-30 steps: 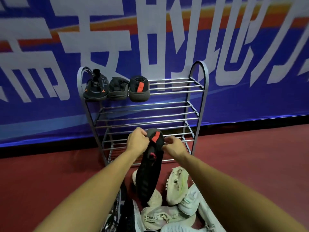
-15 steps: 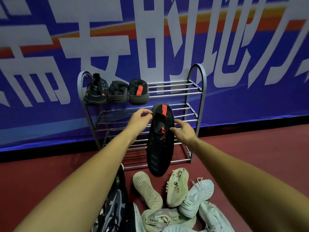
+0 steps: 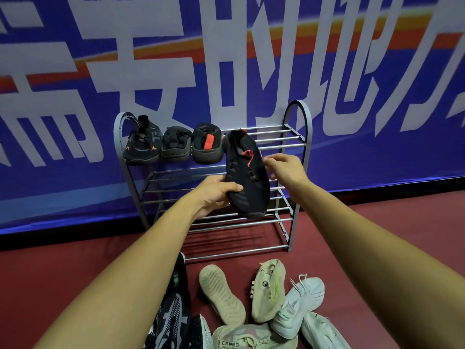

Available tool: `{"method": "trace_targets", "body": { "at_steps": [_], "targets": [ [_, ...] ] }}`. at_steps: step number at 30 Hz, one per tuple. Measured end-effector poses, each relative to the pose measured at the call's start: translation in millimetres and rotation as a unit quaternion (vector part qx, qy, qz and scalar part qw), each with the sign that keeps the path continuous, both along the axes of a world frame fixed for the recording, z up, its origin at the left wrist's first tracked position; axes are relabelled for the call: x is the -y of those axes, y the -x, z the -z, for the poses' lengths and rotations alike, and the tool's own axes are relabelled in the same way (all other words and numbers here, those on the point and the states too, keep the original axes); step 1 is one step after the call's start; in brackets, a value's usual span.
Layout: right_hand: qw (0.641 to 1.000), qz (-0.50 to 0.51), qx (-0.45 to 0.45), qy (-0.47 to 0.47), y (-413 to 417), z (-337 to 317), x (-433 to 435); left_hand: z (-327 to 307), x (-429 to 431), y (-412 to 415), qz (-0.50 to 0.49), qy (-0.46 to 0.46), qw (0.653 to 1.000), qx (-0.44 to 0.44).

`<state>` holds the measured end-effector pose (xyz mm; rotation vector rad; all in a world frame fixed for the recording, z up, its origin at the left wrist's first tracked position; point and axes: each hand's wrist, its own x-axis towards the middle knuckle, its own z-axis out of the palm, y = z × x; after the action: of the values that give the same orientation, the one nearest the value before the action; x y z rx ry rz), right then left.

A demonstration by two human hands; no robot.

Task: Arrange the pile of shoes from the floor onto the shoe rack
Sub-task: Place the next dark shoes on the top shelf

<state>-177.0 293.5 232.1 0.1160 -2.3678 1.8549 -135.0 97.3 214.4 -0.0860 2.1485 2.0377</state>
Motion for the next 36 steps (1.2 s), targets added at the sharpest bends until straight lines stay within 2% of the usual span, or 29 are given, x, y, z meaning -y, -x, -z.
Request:
{"method": "trace_targets", "body": {
  "at_steps": [4, 7, 9, 14, 19, 22, 28, 36],
  "targets": [
    [0.994, -0.047, 0.087, -0.036, -1.6, -1.1, -10.8, 1.5, -6.4, 8.4, -0.019, -0.027, 0.999, 0.006],
    [0.976, -0.117, 0.167, -0.079, -1.6, 1.3, -20.2, 1.5, -13.0, 15.7, -0.053, -0.060, 0.997, 0.000],
    [0.968, -0.160, 0.186, -0.054, -0.7, 3.4, -24.5, -1.6, -16.7, 21.9, -0.083, -0.074, 0.994, -0.011],
    [0.966, -0.184, 0.151, 0.100, 0.6, 2.0, -10.8, -5.8, -24.3, 33.3, -0.145, -0.191, 0.971, 0.001],
    [0.970, -0.103, 0.122, 0.181, 6.6, 7.2, 10.9, -2.0, -19.8, 34.0, -0.143, -0.211, 0.967, 0.000],
    [0.959, -0.091, 0.118, 0.241, 11.3, 9.0, 20.4, -3.3, -17.9, 34.4, -0.128, -0.238, 0.963, -0.013],
    [0.952, -0.073, 0.120, 0.273, 18.4, 15.0, 31.4, 0.1, -16.6, 34.6, -0.129, -0.218, 0.967, 0.006],
    [0.952, -0.048, 0.093, 0.288, 27.0, 19.1, 36.5, 0.8, -25.3, 40.8, -0.161, -0.244, 0.956, -0.028]
  ]
}}
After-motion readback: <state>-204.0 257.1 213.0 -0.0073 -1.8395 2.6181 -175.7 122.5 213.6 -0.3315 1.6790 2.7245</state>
